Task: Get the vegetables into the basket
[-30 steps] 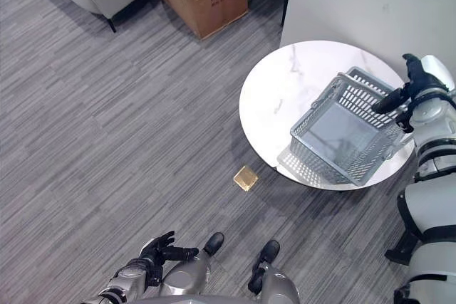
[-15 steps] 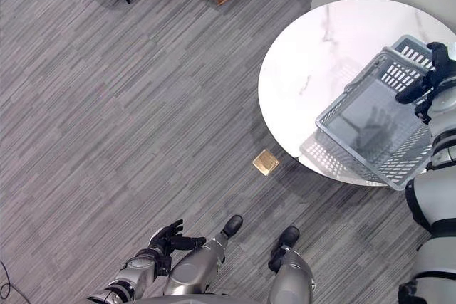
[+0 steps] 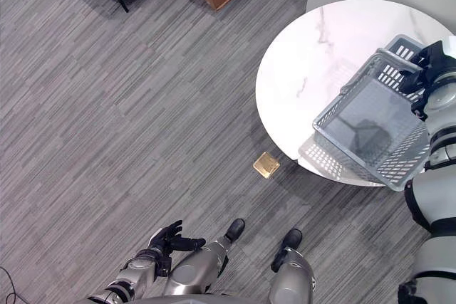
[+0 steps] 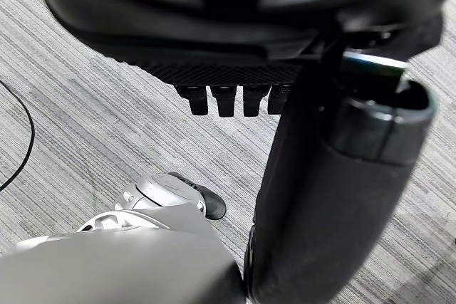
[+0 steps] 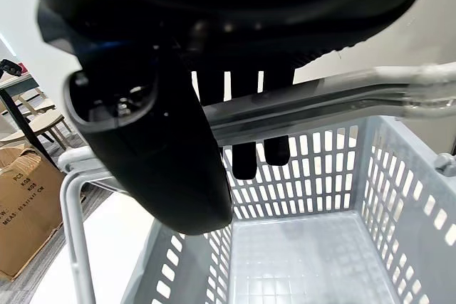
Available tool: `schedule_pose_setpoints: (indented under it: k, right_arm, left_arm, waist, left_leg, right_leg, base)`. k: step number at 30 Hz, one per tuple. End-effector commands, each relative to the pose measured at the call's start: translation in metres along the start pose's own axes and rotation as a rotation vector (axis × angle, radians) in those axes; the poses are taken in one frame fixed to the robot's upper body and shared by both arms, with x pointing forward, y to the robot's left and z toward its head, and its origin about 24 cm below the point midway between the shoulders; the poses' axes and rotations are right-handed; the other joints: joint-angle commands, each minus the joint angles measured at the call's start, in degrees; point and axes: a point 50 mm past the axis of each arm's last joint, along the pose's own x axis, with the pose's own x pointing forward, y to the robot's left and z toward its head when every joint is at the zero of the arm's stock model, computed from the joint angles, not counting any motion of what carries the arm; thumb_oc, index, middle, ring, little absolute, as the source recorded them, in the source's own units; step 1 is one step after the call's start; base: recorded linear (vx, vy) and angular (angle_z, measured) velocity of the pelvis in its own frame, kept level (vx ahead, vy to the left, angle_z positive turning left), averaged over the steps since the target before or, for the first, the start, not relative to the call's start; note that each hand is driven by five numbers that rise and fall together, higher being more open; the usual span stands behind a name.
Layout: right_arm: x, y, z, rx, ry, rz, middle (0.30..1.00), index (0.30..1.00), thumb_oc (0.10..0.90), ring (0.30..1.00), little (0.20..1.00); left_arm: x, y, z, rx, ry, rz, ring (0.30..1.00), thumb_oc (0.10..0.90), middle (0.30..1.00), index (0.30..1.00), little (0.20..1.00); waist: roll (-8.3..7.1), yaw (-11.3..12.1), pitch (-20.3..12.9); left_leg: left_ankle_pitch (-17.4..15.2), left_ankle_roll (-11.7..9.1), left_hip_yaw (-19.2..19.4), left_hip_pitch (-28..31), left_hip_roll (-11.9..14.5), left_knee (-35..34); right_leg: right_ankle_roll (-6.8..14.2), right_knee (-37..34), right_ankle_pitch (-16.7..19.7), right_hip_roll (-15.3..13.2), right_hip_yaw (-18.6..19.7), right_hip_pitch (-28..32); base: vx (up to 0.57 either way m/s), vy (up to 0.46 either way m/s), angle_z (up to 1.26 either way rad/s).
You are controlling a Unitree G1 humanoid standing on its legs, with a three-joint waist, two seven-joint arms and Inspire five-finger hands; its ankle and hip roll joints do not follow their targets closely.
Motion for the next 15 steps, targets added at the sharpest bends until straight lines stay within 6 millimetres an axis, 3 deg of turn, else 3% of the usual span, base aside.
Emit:
schedule_pose_setpoints:
  k: [1, 3, 6, 7, 8, 9, 15]
  right_arm:
    - [-0.001, -0.042, 0.016, 0.012, -0.107, -0.156, 0.300, 0.300, 0.400, 0.300, 0.300]
    - [-0.002, -0.031, 0.030, 0.016, -0.169, -0.116, 0.300, 0.300, 0.400, 0.300, 0.300]
    - [-0.002, -0.027, 0.040, 0.002, -0.208, -0.090, 0.300, 0.300, 0.400, 0.300, 0.300]
    - [-0.003, -0.025, 0.045, -0.006, -0.229, -0.081, 0.300, 0.300, 0.400, 0.300, 0.300]
    - [-0.003, -0.024, 0.046, -0.006, -0.231, -0.079, 0.300, 0.300, 0.400, 0.300, 0.300]
    - [-0.004, -0.022, 0.056, -0.017, -0.269, -0.051, 0.300, 0.300, 0.400, 0.300, 0.300]
    - [-0.011, -0.011, 0.083, -0.097, -0.384, 0.040, 0.300, 0.300, 0.400, 0.300, 0.300]
  left_arm:
    - [-0.027, 0.027, -0.083, 0.091, 0.286, 0.079, 1.000, 0.900, 1.000, 1.000, 1.000]
    - [-0.030, 0.031, -0.090, 0.086, 0.312, 0.089, 1.000, 0.900, 1.000, 1.000, 1.000]
    - [-0.032, 0.036, -0.093, 0.082, 0.328, 0.099, 1.000, 0.900, 1.000, 1.000, 1.000]
    - [-0.032, 0.037, -0.094, 0.083, 0.335, 0.103, 1.000, 0.900, 1.000, 1.000, 1.000]
    - [-0.032, 0.037, -0.095, 0.081, 0.337, 0.104, 1.000, 0.900, 1.000, 1.000, 1.000]
    - [-0.033, 0.040, -0.097, 0.083, 0.350, 0.106, 1.000, 0.900, 1.000, 1.000, 1.000]
    - [-0.035, 0.042, -0.102, 0.102, 0.399, 0.097, 1.000, 0.900, 1.000, 1.000, 1.000]
  waist:
    - [-2.41, 0.36, -0.83]
    - [-4.21, -0.29, -1.99]
    - [-5.28, -0.50, -2.92]
    - [-5.48, -0.69, -3.53]
    - [-5.86, -0.69, -3.60]
    - [-6.64, -1.34, -4.82]
    - [-9.81, -4.06, -9.72]
  left_leg:
    - [6.55, -0.10, 1.71, 0.49, 1.05, -9.27]
    - [5.32, 0.19, 2.93, 2.19, 1.64, -9.20]
    - [4.47, 0.38, 4.28, 3.35, 2.18, -9.20]
    - [5.29, 0.52, 4.53, 3.19, 2.20, -8.99]
    - [4.07, 0.50, 4.93, 4.04, 2.45, -9.20]
    - [4.42, 0.71, 6.20, 4.89, 2.81, -9.14]
    - [1.88, 1.39, 11.61, 9.61, 3.76, -9.46]
  right_leg:
    - [-0.46, 9.15, -9.00, 2.28, 5.83, -0.85]
    - [-0.04, 6.69, -7.67, 3.13, 7.23, 1.13]
    - [0.20, 4.60, -6.39, 4.08, 8.60, 2.48]
    - [0.31, 2.67, -3.87, 4.48, 8.74, 2.98]
    - [0.31, 2.95, -5.59, 4.69, 9.25, 3.55]
    - [0.61, -0.30, -2.50, 5.68, 10.39, 4.99]
    - [1.88, -8.64, 1.03, 7.72, 14.94, 11.12]
  base:
    - [0.04, 0.018, 0.01]
    - [0.08, 0.027, -0.04]
    - [0.03, 0.033, -0.27]
    - [0.06, 0.008, -0.52]
    - [0.02, 0.083, -0.45]
    - [0.10, 0.018, -0.46]
    - [0.07, 0.028, -0.57]
